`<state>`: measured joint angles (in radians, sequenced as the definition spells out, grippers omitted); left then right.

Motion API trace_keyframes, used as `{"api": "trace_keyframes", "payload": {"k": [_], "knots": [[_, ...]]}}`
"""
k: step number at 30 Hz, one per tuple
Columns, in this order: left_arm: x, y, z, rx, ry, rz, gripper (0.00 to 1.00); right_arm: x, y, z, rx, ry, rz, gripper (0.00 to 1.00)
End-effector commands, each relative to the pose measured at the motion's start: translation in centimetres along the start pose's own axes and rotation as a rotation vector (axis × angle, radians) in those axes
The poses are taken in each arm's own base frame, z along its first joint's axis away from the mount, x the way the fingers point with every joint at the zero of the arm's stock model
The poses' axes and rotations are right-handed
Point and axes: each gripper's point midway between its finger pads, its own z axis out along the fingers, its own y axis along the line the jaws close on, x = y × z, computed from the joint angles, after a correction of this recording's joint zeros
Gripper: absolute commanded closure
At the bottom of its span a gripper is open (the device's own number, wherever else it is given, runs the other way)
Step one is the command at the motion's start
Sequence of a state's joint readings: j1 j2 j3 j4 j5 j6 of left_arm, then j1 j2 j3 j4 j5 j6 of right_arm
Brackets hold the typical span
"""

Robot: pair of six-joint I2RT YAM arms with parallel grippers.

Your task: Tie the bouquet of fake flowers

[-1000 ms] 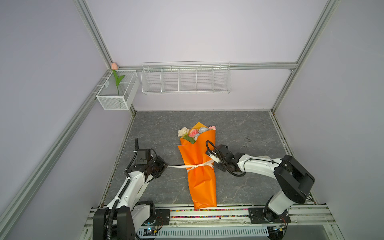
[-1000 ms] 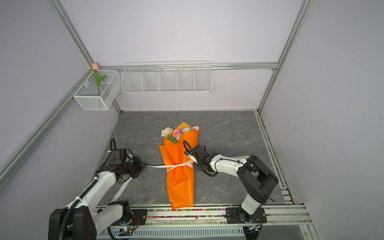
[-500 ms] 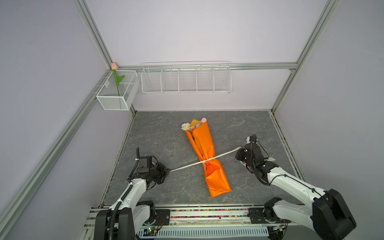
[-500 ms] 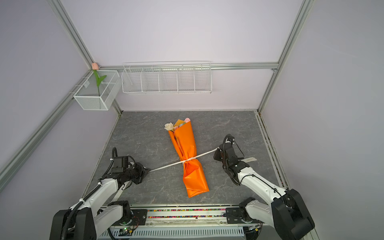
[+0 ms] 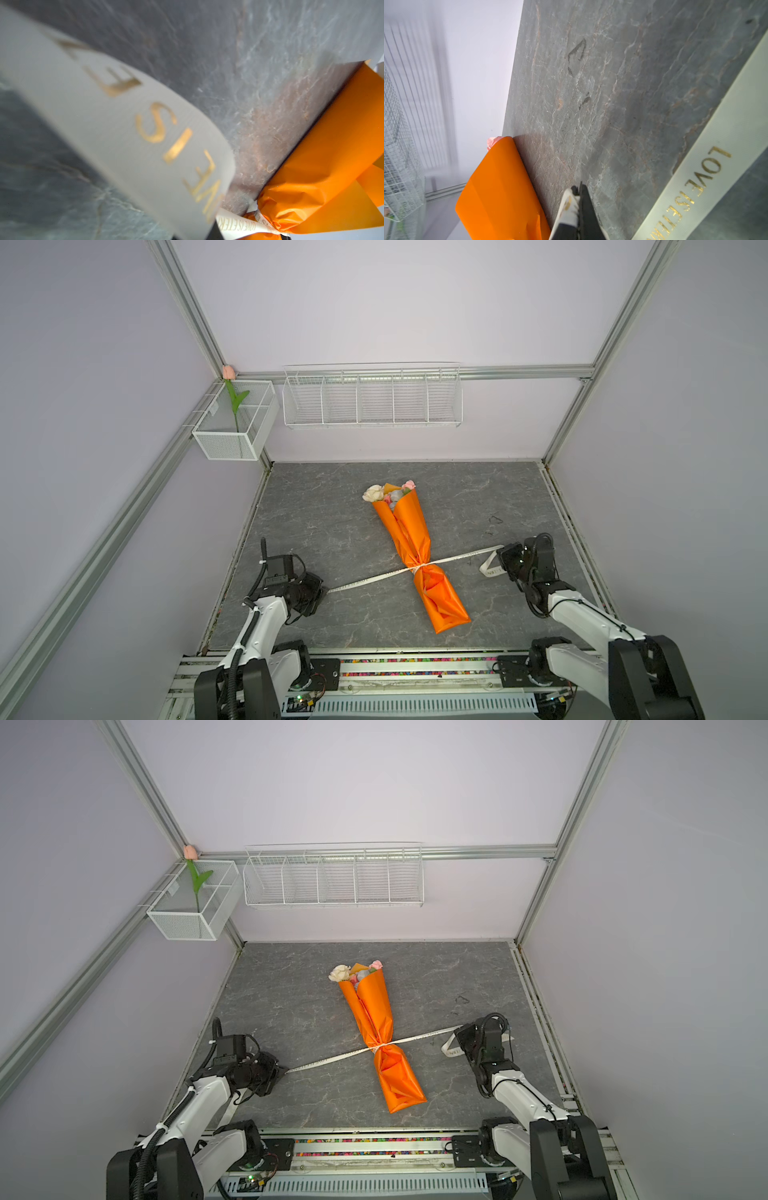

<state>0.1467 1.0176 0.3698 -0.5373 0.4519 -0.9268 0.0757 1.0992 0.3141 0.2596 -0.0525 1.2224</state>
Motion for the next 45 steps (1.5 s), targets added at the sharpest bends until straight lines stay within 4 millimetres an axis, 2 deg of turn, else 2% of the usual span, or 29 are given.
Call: {"api": "trace_keyframes", "payload": {"k": [1,6,8,12,14,15,17,18,19,20,23,24,26,30,32,34,36,38,41,45], "knots": [[-3.3,3.9,-1.0,-0.210,-0.150,0.000,1.00,-4.7,0.2,-0.5,-0.039,-0.160,0.127,0.94],[-4.7,4.5,-1.3,-0.276,-0.163,-0.015,1.00,-5.8,-1.2,-0.4,-0.039,-0.146,0.201,0.94],[-5.4,4.9,-1.8,-0.298,-0.178,-0.041,1.00,-6.2,-1.4,-0.6,-0.035,-0.154,0.187,0.94],[-7.0,3.9,-3.1,-0.300,-0.220,-0.028,1.00,-6.0,-0.7,-1.2,0.030,-0.127,0.062,0.94],[-7.3,2.0,-2.9,-0.204,-0.219,0.020,1.00,-5.5,0.2,-1.7,0.083,-0.081,-0.098,0.94],[-7.0,0.2,-2.4,-0.110,-0.199,0.039,1.00,-5.0,1.0,-2.0,0.104,-0.044,-0.202,0.94],[-6.5,-1.4,-2.4,-0.048,-0.174,0.041,1.00,-3.0,1.2,-2.1,0.149,0.056,-0.356,0.94],[-6.3,-2.1,-2.6,-0.042,-0.180,0.072,1.00,-1.9,0.6,-2.1,0.189,0.116,-0.418,0.94],[-6.0,-2.9,-2.8,-0.046,-0.189,0.118,0.98,-1.1,-0.5,-2.2,0.243,0.163,-0.450,0.88],[-6.0,-3.2,-3.2,-0.060,-0.204,0.135,0.87,-0.3,-1.0,-2.1,0.253,0.206,-0.474,0.85],[-5.5,-4.3,-4.1,-0.038,-0.202,0.158,0.68,1.5,-1.7,-2.2,0.257,0.320,-0.525,0.65],[-5.3,-4.6,-4.3,-0.025,-0.198,0.163,0.67,1.8,-1.7,-2.3,0.260,0.347,-0.549,0.63],[-5.2,-5.2,-4.7,-0.012,-0.197,0.178,0.62,1.5,-1.9,-2.8,0.306,0.344,-0.569,0.54],[-4.7,-6.2,-5.9,0.001,-0.202,0.213,0.51,0.2,-1.0,-4.0,0.350,0.295,-0.601,0.41],[-3.7,-7.9,-6.1,0.050,-0.191,0.281,0.49,0.6,0.0,-4.2,0.316,0.312,-0.591,0.38],[-1.7,-10.4,-5.7,0.097,-0.178,0.428,0.49,2.5,1.8,-3.7,0.194,0.394,-0.597,0.38],[1.5,-12.9,-4.5,0.142,-0.138,0.581,0.50,4.7,2.9,-3.4,0.121,0.496,-0.568,0.38],[5.5,-15.2,-2.9,0.195,-0.054,0.724,0.52,8.0,4.2,-3.3,0.044,0.614,-0.615,0.38],[10.3,-16.8,-0.5,0.200,0.067,0.858,0.50,12.3,4.8,-3.3,0.000,0.755,-0.717,0.40],[12.4,-16.9,1.7,0.173,0.149,0.884,0.49,17.0,3.7,-3.4,-0.004,0.889,-0.760,0.42]]}}
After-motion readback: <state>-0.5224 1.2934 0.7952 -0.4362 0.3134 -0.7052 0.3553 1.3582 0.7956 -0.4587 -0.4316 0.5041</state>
